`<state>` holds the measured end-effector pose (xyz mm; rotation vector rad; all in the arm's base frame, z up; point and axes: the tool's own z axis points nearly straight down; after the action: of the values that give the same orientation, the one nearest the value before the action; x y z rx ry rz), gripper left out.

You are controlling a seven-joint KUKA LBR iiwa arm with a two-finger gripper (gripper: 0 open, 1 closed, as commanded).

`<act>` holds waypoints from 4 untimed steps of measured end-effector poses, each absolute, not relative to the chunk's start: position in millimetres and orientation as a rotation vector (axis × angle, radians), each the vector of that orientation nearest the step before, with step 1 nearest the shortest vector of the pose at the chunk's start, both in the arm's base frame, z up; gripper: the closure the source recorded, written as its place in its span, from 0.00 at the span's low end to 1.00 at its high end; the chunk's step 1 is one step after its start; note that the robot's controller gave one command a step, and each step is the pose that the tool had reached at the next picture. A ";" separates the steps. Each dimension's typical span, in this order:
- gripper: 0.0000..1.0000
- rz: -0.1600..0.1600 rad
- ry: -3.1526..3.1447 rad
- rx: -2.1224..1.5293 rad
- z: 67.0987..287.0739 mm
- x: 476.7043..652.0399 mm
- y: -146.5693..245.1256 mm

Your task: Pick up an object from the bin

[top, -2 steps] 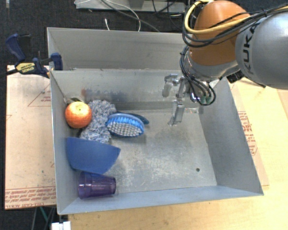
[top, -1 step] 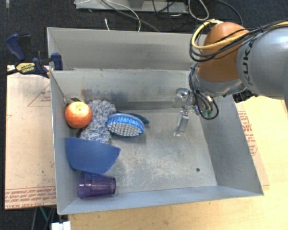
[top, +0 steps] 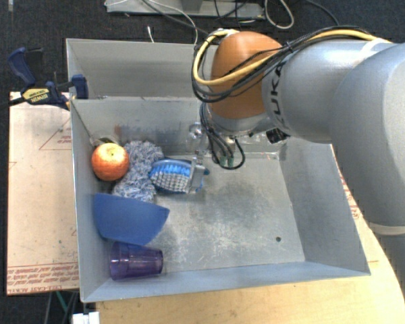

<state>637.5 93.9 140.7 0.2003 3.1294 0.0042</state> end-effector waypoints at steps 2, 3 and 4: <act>0.00 0.007 3.109 0.388 80.8 632.0 100.6; 1.00 -0.004 3.075 0.566 72.0 623.1 -54.9; 1.00 -0.008 3.076 0.558 72.1 623.2 -53.3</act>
Offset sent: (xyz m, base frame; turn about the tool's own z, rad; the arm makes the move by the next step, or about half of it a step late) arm -0.0069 0.0263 -0.0707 0.1133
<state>623.2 -53.3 72.1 0.5579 3.0757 -0.0079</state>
